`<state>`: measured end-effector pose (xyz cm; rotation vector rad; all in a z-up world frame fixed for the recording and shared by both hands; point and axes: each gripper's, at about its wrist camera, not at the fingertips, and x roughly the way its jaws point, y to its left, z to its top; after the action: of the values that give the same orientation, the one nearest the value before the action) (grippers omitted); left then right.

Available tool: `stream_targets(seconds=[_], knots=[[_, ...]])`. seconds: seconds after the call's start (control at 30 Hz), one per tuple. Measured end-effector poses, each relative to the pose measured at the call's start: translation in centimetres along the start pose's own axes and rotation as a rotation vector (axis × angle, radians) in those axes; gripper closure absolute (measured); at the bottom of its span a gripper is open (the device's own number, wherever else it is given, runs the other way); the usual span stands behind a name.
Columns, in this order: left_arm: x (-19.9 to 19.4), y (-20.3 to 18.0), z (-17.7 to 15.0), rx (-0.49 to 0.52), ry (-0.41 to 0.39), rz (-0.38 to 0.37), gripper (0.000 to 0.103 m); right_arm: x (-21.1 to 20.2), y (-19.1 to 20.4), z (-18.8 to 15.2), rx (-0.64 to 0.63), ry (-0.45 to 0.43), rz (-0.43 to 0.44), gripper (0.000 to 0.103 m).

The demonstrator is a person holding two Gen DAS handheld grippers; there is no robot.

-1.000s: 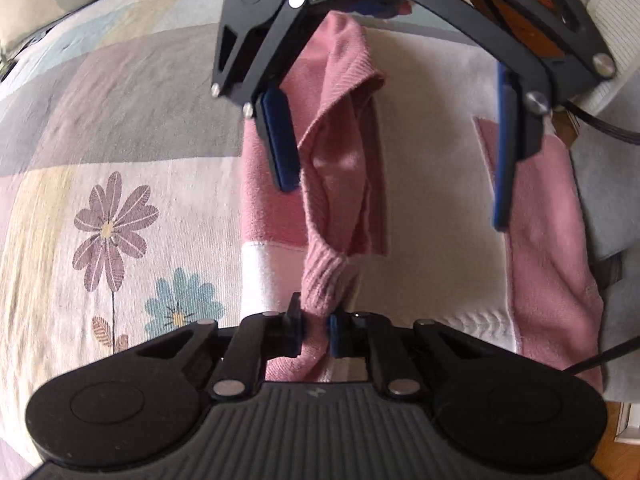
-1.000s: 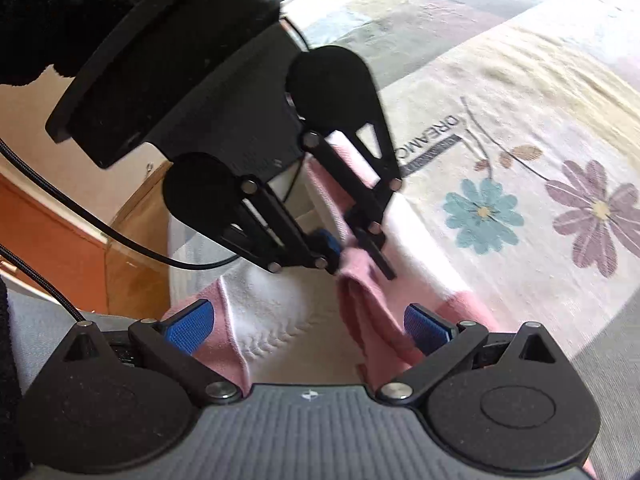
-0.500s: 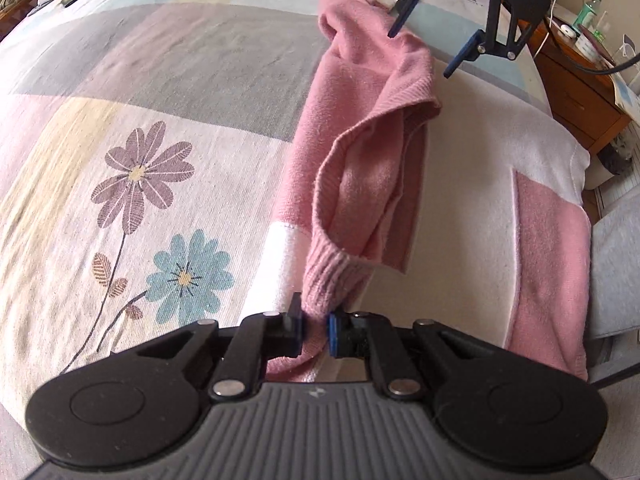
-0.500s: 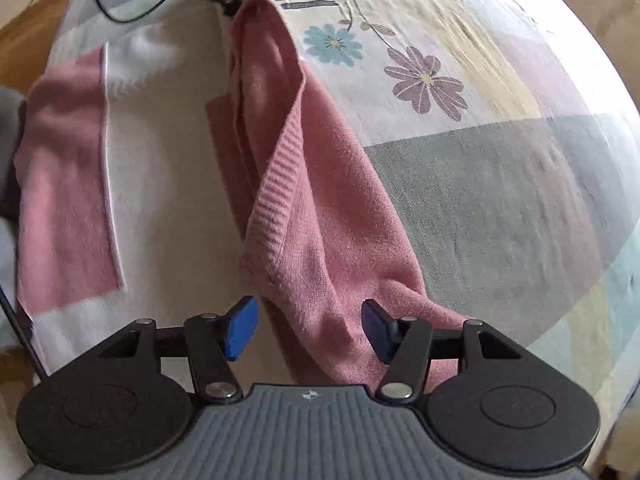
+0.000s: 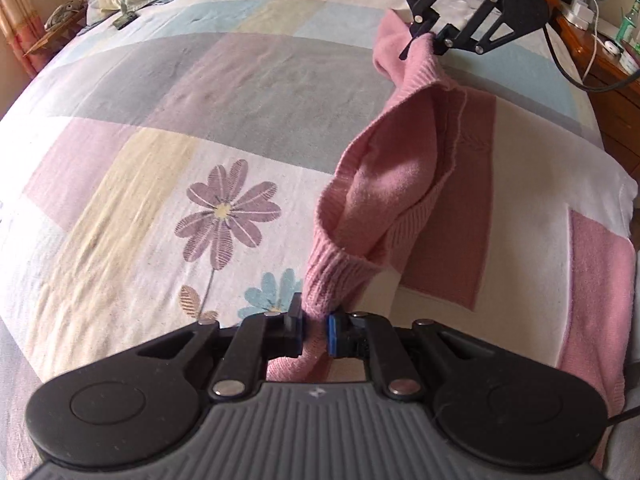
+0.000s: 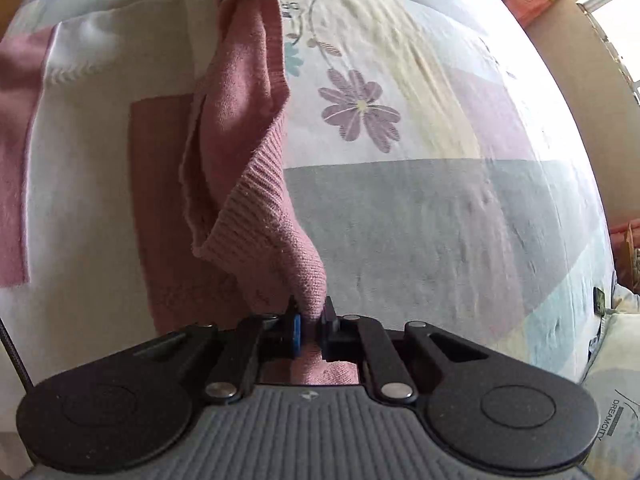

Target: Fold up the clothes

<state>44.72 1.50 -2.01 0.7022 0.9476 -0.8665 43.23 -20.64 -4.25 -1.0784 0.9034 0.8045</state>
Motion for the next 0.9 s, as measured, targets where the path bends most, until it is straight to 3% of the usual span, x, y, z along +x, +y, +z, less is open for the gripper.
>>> stream_targets(seconds=[0.17,0.23,0.33,0.4,0.43,0.47,0.5,0.63,0.7,0.8,0.9], knots=[[1.2,3.8,1.3,-0.051,-0.003,0.16,0.094,1.9,-4.6,1.2,0.087,-0.032,-0.074,0.092],[2.6,6.0,1.4,-0.134,0.023,0.205,0.09,3.4,-6.7,1.6,0.165,-0.033,-0.118,0.091],[3.6,8.3,1.1,-0.276,0.05,0.269,0.089,6.2,-9.3,1.8,0.344,0.008,-0.176,0.081],[3.1,8.6,0.7,-0.323,0.019,0.279,0.087,7.0,-9.5,2.2,0.382,0.024,-0.208,0.078],[2.8,8.7,0.5,-0.348,0.003,0.281,0.086,6.8,-9.3,2.4,0.389,0.006,-0.208,0.072],[2.4,8.5,0.2,-0.372,-0.006,0.273,0.083,6.4,-9.0,2.5,0.398,-0.011,-0.206,0.062],[2.1,8.1,-0.3,-0.4,-0.008,0.253,0.079,6.0,-8.5,2.6,0.412,-0.026,-0.191,0.058],[2.2,5.3,-2.5,-0.496,0.02,0.134,0.075,5.2,-5.8,2.6,0.513,-0.043,-0.069,0.049],[2.8,3.7,-3.5,-0.514,0.051,0.117,0.075,5.7,-4.2,2.3,0.59,-0.022,-0.001,0.047],[4.0,3.0,-5.6,-0.573,0.081,0.163,0.073,7.0,-2.5,1.6,0.717,-0.005,0.04,0.047],[4.3,4.9,-7.6,-0.668,0.041,0.224,0.071,8.4,-4.1,-0.1,0.947,-0.073,0.036,0.035]])
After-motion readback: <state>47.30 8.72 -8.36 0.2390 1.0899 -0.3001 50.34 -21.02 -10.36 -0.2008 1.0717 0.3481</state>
